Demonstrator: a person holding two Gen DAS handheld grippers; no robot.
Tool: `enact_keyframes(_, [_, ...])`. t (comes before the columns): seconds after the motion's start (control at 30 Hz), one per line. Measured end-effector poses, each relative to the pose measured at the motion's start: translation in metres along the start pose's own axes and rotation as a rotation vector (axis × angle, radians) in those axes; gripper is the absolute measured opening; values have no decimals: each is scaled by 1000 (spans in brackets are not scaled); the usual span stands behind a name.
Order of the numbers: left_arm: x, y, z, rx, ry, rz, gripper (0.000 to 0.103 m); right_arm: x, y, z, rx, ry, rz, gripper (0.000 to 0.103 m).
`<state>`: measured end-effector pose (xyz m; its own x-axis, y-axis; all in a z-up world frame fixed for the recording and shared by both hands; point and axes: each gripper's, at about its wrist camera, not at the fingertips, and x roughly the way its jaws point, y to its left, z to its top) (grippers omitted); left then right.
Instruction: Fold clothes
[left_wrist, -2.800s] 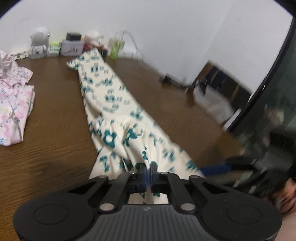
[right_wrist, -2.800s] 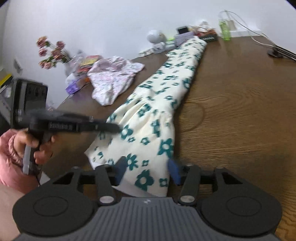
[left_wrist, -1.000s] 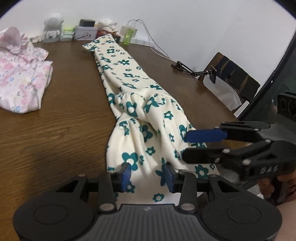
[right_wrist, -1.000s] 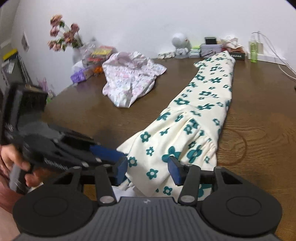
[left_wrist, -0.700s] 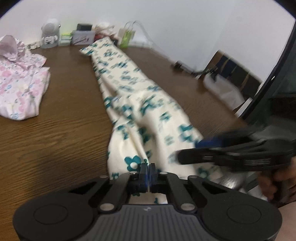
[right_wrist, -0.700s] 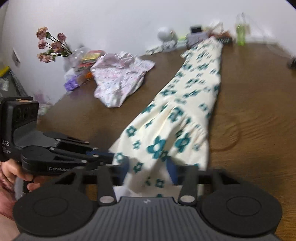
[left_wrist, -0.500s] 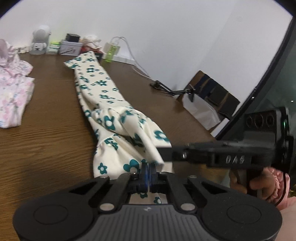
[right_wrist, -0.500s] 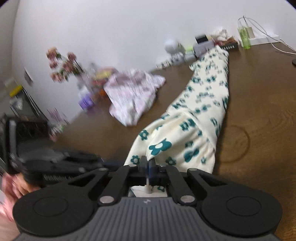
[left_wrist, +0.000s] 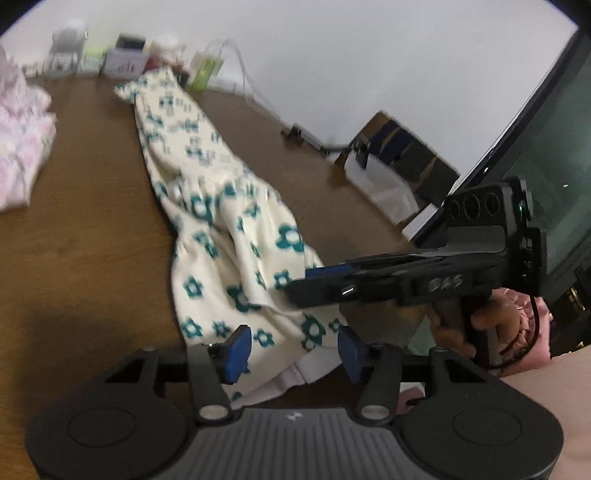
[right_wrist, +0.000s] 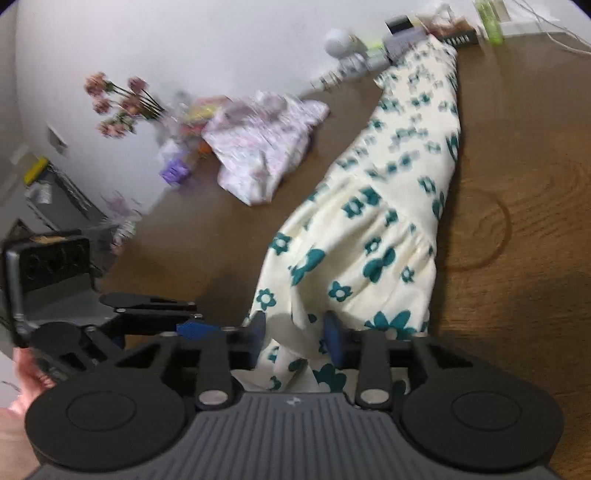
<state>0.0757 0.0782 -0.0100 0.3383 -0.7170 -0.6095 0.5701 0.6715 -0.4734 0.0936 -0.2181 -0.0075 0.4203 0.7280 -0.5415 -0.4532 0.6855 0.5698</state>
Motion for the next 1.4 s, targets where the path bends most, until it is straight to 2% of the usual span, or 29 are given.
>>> enact_keyframes(0.07, [-10, 5, 5, -10, -46, 41, 49, -21, 1, 9, -22, -90, 0, 36])
enact_keyframes(0.13, [-14, 10, 10, -23, -74, 90, 47, -32, 1, 19, -43, -157, -41, 36])
enact_keyframes(0.17, [-11, 14, 12, -35, -76, 123, 46, -33, 1, 23, -51, -173, -60, 35])
enact_keyframes(0.2, [-7, 18, 14, -47, -73, 154, 42, -30, 0, 26, -60, -178, -73, 31])
enact_keyframes(0.27, [5, 28, 15, -77, -55, 183, 34, -15, -1, 29, -86, -164, -96, 23])
enact_keyframes(0.4, [27, 42, 13, -112, -1, 155, 12, 19, -3, 26, -113, -108, -123, 18])
enact_keyframes(0.6, [34, 31, 7, -73, 6, 120, 11, 40, -8, 9, -109, -38, -136, 18])
enact_keyframes(0.67, [36, 27, 4, -56, 13, 116, 14, 39, -6, 4, -129, -42, -141, 18])
enact_keyframes(0.73, [37, 21, 4, -40, 29, 109, 26, 34, -1, 3, -158, -36, -149, 20])
enact_keyframes(0.8, [28, 19, 6, -21, 29, 102, 48, 24, 6, 5, -195, -39, -146, 22])
enact_keyframes(0.83, [23, 19, 8, -10, 26, 99, 52, 16, 9, 7, -223, -54, -145, 23])
enact_keyframes(0.93, [0, 20, 14, 12, -22, 115, 55, 5, 16, 10, -279, -83, -164, 27])
enact_keyframes(1.07, [-16, 23, 35, 5, -116, 153, 61, 25, 21, 3, -331, -28, -183, 28])
enact_keyframes(1.13, [-8, 22, 49, -8, -139, 152, 70, 36, 26, -7, -393, -4, -229, 29])
enact_keyframes(1.2, [2, 22, 62, -22, -160, 148, 71, 39, 33, -15, -443, -12, -264, 32])
enact_keyframes(1.27, [20, 16, 73, 14, -169, 149, 68, 40, 37, -19, -465, -13, -269, 37])
enact_keyframes(1.33, [44, 4, 83, 102, -162, 187, 56, 38, 37, -18, -465, -10, -255, 39])
enact_keyframes(1.4, [64, -6, 88, 201, -140, 233, 33, 30, 34, -12, -441, -9, -221, 42])
